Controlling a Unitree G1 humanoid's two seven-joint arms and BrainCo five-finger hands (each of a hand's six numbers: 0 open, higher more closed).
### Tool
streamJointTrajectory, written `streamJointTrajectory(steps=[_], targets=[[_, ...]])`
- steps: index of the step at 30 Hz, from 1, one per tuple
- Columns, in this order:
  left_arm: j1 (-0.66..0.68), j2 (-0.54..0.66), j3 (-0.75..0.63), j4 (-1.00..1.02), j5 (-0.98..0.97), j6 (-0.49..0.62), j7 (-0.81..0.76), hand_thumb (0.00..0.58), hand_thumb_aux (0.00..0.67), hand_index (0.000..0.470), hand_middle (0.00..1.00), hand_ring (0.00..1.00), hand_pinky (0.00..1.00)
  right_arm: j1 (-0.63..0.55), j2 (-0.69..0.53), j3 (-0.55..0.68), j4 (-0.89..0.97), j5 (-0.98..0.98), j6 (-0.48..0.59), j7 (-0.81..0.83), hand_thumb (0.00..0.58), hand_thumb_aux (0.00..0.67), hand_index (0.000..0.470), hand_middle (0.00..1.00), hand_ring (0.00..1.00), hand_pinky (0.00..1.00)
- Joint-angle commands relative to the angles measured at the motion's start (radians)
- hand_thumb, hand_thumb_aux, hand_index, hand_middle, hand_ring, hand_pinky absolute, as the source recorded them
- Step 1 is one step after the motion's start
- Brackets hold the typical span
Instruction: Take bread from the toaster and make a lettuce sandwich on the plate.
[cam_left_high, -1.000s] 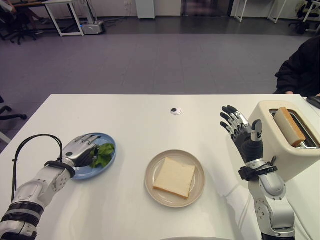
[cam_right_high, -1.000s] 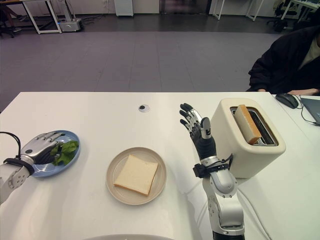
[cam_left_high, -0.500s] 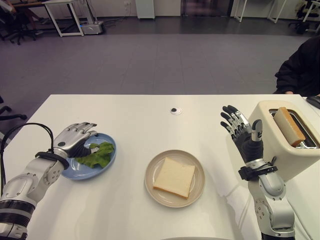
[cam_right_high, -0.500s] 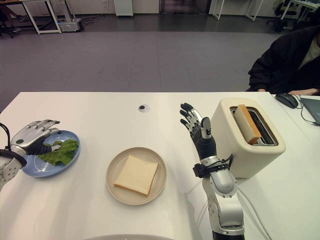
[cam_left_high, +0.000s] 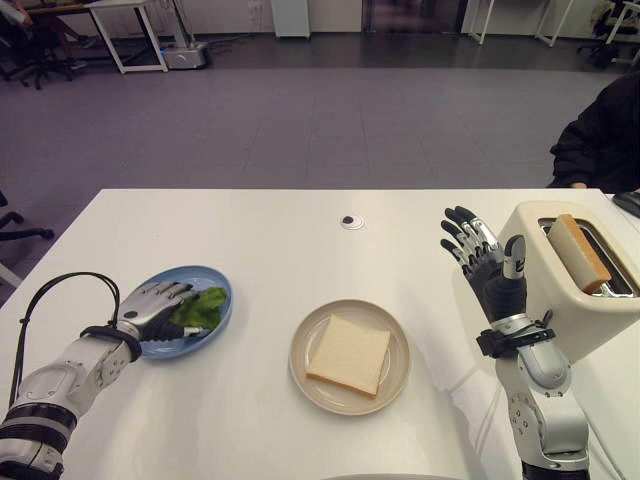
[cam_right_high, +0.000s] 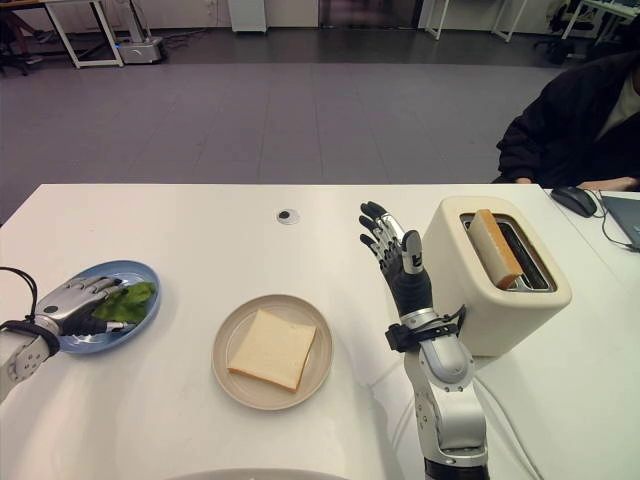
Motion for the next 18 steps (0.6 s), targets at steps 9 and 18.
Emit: streamJointTrajectory(steps=[9, 18], targets=[[0.014, 0.012, 0.021, -0.133, -0.014, -0.009, 0.036, 0.580, 0.670, 0.470, 0.00, 0.00, 0.00, -0.005, 0.007, -0.007, 0.002, 0.014, 0.006, -0.004, 0.000, 0.000, 0.000, 0.00, 0.00, 0.00], [0.091, 0.024, 0.130, -0.405, -0.041, 0.013, 0.000, 0.580, 0.670, 0.470, 0.00, 0.00, 0.00, -0.011, 0.012, -0.006, 0.012, 0.011, 0.003, -0.005, 0.000, 0.000, 0.000, 0.00, 0.00, 0.00]])
